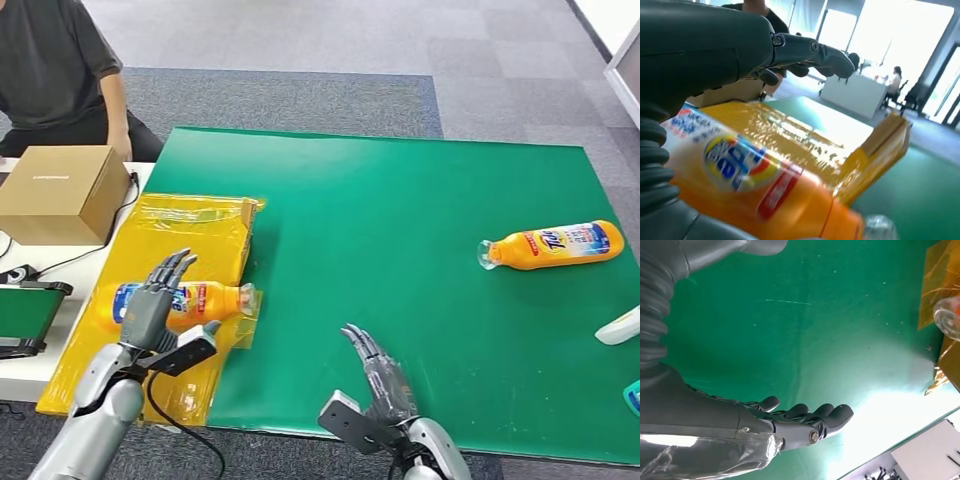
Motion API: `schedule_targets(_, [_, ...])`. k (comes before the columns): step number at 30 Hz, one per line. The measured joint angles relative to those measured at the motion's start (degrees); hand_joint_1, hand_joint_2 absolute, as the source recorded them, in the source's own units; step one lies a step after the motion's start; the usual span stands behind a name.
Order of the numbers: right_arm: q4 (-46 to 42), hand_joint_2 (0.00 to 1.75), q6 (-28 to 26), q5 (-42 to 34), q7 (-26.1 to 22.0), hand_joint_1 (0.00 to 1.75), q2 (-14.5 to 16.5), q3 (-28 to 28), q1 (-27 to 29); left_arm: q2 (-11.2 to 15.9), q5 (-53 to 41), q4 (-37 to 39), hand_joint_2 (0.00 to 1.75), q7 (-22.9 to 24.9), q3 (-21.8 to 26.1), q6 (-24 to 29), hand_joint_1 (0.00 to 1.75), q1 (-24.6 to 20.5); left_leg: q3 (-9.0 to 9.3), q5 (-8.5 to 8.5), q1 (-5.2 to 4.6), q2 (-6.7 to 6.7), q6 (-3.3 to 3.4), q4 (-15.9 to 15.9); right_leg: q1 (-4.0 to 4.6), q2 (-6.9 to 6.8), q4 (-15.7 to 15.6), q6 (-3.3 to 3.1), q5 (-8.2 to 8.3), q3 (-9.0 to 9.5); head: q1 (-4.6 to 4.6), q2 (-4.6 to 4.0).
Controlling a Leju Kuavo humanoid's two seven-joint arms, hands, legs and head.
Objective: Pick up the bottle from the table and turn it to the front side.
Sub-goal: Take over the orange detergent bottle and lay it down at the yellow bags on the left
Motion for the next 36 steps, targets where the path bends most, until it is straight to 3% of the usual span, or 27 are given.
schedule_targets(2, [0.0,1.75,-0.5,-0.2,0.0,0.00,-0.1,0.0,0.1,-0.9,6.5,-3.4,1.75,-4.0,1.8,2.5,0.00,1.8,0.00,-0.01,0.00,0.00,0.00,0.0,0.00,0.00,0.0,-0.01,-0.02,0.00,0.00,-0.01])
schedule_targets(4, [0.0,1.75,-1.2,-0.5,0.0,0.00,-0.2,0.0,0.3,-2.2,15.4,-7.1,1.75,-8.5,4.0,2.3,0.00,3.8,0.00,-0.03,0.00,0.00,0.00,0.0,0.00,0.00,0.0,-0.01,-0.04,0.00,0.00,-0.01])
schedule_targets(8, [0.0,1.75,-3.9,-1.6,-0.1,0.00,-0.3,0.0,1.0,-5.8,33.3,-13.7,1.75,-13.6,9.3,-7.1,0.00,7.9,0.00,-0.06,0.00,0.00,0.02,0.0,0.00,0.00,0.0,0.05,-0.10,0.00,0.00,-0.01])
schedule_targets(11, [-0.1,1.75,-6.8,-3.7,-1.3,0.00,-0.3,-0.1,1.8,-8.4,38.6,-15.8,1.75,-13.7,13.0,-14.5,0.00,10.5,0.00,-0.09,0.00,0.00,0.05,0.0,0.00,0.00,0.0,0.08,-0.13,0.03,0.01,0.00])
schedule_targets(17, [-1.8,1.75,-13.8,-13.2,-9.4,0.00,-0.1,-2.1,3.9,-13.3,42.2,-15.2,1.75,-13.4,21.4,-30.2,0.00,14.7,0.00,-0.14,-0.01,0.00,0.08,0.0,-0.01,0.00,0.0,0.10,-0.14,0.03,0.01,0.01])
schedule_targets(25, [-2.9,1.75,-11.7,-23.4,-15.8,0.00,1.9,-5.0,3.0,-17.0,40.5,-13.9,1.75,-14.0,31.7,-34.6,0.00,15.4,0.01,-0.10,0.01,0.00,0.03,0.0,0.01,0.00,0.0,0.09,-0.13,0.03,-0.01,0.01])
schedule_targets(36, [-6.4,1.75,-9.7,-34.4,-24.5,0.00,4.9,-7.6,0.7,-17.8,44.0,-14.3,1.75,-14.2,34.1,-34.6,0.00,13.7,0.02,-0.06,0.00,-0.01,0.02,0.0,0.00,-0.01,0.0,0.09,-0.12,0.05,0.01,0.00])
